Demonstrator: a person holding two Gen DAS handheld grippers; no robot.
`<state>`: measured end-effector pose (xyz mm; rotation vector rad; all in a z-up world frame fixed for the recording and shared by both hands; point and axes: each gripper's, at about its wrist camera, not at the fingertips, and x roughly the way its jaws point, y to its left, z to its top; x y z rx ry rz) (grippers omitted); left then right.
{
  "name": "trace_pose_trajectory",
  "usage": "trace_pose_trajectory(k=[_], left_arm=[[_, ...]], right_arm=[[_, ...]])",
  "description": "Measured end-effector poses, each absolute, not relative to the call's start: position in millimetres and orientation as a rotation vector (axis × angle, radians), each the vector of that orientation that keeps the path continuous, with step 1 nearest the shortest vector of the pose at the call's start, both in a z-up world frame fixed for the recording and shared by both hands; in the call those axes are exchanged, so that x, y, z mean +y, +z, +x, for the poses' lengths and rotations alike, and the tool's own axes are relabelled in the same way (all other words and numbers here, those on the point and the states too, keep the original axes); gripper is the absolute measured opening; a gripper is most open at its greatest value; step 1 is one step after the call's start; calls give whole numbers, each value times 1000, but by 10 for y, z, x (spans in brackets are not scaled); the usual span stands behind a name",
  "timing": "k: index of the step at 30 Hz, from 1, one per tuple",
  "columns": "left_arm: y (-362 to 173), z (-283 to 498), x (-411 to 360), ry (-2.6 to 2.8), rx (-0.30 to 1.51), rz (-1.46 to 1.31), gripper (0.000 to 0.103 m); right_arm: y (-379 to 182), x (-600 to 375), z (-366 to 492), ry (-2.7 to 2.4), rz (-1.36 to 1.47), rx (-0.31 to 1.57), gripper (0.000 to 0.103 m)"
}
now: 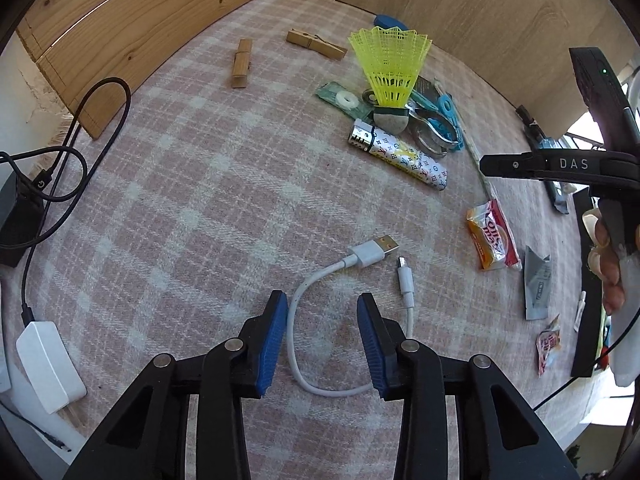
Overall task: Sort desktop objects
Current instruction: 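Grasp the long clear ruler with the right tool while the left tool grasps the white cable, then carry the ruler and white cable with both tools over the black bin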
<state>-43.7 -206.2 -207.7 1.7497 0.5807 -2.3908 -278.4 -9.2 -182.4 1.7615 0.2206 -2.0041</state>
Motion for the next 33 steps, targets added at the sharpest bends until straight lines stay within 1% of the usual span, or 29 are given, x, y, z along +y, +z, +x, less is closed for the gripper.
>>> trace_pose_trajectory(k=[1,2,4,6,8,9,10,16,20,25,33], left_arm=[[-2079,-447,-2050,-2390,559,1748,36],[-2080,-458,-2046,-2389,543,1745,32],[-2084,-475,-2036,-2387,524,1741,24],[-2099,-484,-2030,-2382,512,1743,9],[-2100,-479,-2027,-2385,503,1728,5],[-2100,-471,-2030,-2383,506,1719,4],[-2101,-463,-2033,-2382,516,1712,4],[-2066,-374,-2004,-2388,552,1681,4],[-1924,-278,-1953,-2416,564,1637,4],[-1652,-225,-1909,-2468,540,1585,4],[-1121,-83,-1589,-2564,458,1516,4]], right_arm=[[-1842,-128,-2790,-2001,1762,237,34],[-1860,-160,-2792,-2001,1763,258,33],[-1899,-210,-2795,-2005,1768,304,28],[-1932,-225,-2797,-2007,1771,328,24],[-1930,-214,-2796,-2017,1755,355,18],[-1933,-197,-2797,-2018,1754,368,13],[-1934,-170,-2800,-2017,1751,372,11],[-1932,98,-2799,-1985,1779,277,11],[-1881,341,-2743,-1978,1785,180,11],[-1640,677,-2626,-1989,1745,51,11],[-1136,1025,-2482,-2030,1645,-129,11]])
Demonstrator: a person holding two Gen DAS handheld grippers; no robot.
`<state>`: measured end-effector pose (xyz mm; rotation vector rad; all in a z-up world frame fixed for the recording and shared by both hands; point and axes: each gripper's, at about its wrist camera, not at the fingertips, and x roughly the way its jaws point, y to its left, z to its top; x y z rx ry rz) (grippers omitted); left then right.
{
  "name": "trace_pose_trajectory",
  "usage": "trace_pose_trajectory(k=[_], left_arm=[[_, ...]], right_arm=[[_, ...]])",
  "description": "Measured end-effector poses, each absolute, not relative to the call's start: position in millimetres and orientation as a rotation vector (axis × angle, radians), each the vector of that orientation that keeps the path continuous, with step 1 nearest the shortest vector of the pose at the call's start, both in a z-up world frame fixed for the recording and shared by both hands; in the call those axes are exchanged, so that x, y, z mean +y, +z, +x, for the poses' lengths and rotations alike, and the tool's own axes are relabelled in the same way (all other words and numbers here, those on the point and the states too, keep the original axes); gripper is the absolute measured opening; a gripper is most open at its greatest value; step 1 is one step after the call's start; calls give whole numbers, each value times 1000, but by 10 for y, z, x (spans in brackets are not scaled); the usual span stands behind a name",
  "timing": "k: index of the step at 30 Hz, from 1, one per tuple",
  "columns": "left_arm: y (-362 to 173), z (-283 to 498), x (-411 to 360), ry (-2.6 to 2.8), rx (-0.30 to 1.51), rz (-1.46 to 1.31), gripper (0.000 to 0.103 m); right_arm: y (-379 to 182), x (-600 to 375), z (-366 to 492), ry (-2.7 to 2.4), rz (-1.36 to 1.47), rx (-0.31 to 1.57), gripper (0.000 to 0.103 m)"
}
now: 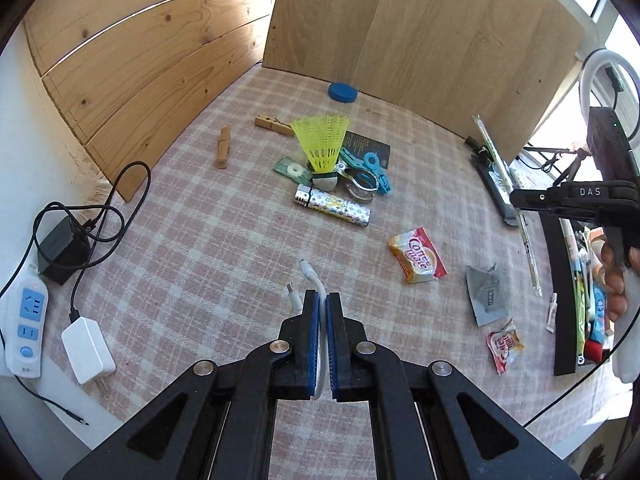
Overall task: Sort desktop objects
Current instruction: 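Carry the ruler and white cable with both tools over the black bin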
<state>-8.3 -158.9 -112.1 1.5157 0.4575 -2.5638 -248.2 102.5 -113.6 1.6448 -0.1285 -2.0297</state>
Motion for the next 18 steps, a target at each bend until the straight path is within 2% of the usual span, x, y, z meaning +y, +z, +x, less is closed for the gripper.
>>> trace_pose_trajectory(k=[9,18], left_arm=[[-715,-290,-876,-2727,309,1535,4],[-511,-799,470,-2952,146,1636,4]], right_arm=[[-858,1776,-2156,-2082,1579,-261,11],[-758,3147,-1766,-2246,1616,-354,11]])
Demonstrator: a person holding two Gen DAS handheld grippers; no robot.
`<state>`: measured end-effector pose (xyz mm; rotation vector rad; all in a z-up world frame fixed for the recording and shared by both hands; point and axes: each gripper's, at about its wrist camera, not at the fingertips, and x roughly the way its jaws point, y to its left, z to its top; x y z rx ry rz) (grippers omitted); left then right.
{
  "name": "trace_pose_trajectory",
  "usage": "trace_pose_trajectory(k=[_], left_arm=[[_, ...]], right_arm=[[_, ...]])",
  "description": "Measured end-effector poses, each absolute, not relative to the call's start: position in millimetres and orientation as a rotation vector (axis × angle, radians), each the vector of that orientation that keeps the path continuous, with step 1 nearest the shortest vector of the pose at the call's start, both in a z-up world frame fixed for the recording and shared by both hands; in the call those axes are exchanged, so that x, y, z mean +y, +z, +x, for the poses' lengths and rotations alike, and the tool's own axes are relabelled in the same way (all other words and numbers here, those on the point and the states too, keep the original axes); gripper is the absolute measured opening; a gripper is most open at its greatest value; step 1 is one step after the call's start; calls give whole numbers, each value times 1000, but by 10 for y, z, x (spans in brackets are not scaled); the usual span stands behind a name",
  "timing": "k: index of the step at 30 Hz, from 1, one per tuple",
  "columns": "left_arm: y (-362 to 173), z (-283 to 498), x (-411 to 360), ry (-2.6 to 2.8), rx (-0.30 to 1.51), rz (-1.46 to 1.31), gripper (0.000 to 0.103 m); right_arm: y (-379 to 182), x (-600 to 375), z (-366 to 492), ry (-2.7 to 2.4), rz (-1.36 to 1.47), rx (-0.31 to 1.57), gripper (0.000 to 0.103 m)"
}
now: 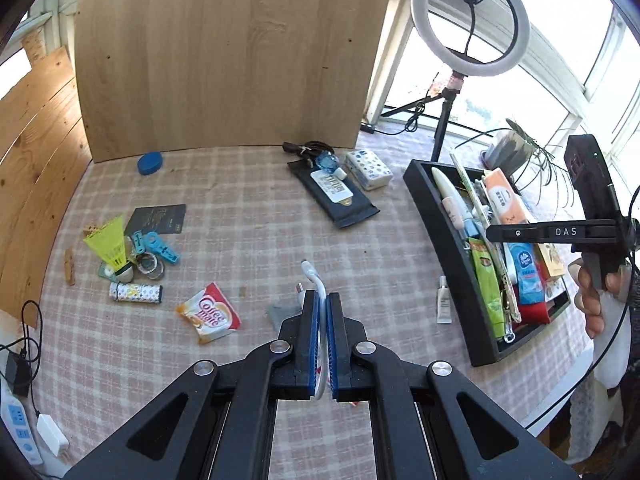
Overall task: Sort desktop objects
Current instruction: 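Carry the ruler and white cable with both tools over the black bin, then open both tools to drop the ruler and cable into the bin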
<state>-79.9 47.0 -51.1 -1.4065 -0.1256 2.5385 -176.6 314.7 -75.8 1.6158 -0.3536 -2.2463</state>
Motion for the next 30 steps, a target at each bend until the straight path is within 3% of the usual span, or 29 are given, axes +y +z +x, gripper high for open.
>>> trace_pose_trajectory(k=[15,30], left_arm=[[-456,-1434,2696,2254,10,-1292,4],[-487,-1713,3626,2154,130,-1260,5]], right_arm=[[-691,5066,-1470,-2484,1692,-544,11],[-785,5462,-1628,-2513,1716,-570,12]])
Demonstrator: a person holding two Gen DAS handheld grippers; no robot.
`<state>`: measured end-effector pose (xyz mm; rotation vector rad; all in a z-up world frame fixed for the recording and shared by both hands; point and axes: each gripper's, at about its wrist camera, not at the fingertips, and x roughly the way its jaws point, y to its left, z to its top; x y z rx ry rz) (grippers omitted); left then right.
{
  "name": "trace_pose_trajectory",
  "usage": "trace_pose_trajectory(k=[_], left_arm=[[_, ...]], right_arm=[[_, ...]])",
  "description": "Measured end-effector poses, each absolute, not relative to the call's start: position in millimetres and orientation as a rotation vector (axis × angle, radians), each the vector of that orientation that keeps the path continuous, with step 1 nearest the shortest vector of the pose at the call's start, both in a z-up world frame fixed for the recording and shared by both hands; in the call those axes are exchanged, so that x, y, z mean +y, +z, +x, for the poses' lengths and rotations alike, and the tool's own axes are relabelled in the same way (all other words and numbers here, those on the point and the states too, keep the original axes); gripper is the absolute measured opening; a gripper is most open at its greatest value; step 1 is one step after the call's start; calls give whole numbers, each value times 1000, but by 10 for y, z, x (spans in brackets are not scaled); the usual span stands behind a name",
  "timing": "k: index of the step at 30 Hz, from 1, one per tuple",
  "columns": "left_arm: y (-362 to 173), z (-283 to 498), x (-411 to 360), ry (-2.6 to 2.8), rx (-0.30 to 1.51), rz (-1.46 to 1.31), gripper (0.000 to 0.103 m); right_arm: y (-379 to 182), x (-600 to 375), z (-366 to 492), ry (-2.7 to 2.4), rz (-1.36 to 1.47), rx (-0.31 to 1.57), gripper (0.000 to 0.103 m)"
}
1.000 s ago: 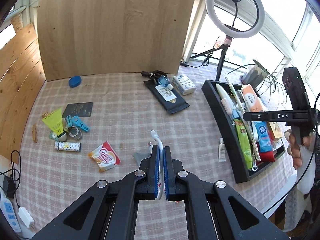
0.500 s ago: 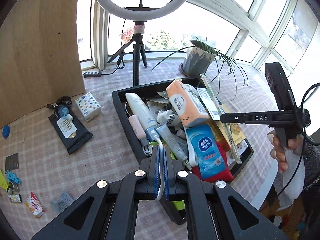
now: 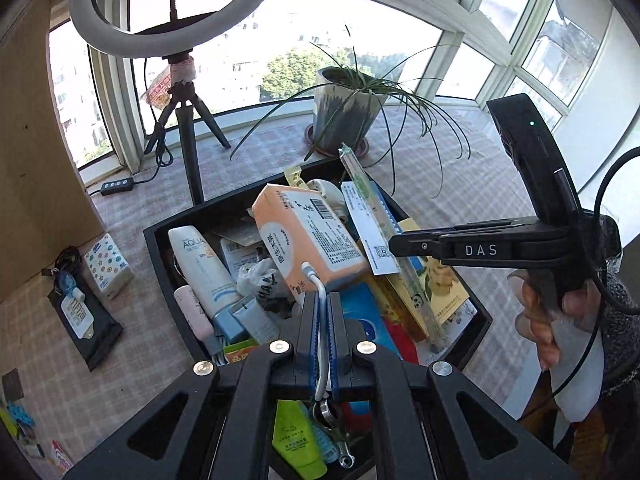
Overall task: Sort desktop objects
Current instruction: 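Open both tools to drop the ruler and cable into the bin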
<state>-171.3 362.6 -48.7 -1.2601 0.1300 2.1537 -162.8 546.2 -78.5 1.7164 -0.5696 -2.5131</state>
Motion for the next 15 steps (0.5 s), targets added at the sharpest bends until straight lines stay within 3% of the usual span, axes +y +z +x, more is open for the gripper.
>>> trace_pose_trajectory(k=[2,3,4,6,15], left_arm=[[-513,-1718,3668,2154,159,-1286,17],[-515,-1711,3664,2164,164,-1278,22],[-515,-1704,3651,2170,167,-1271,22],[-519,-1705,3611,2178,163,-1269,22],[-568,-1797,3185,2217,102,-1300,22]], right_arm=[[-776,5455,-1655,-2520,1728,-553,16],[-767,5453,-1667,-2527,1735,-550,25],[-753,5452,-1666,-2540,1729,-549,33],[-717,5432,-1661,-2563,1716,-535,39],[-666,5256,-1692,-2540,1714,-501,40]])
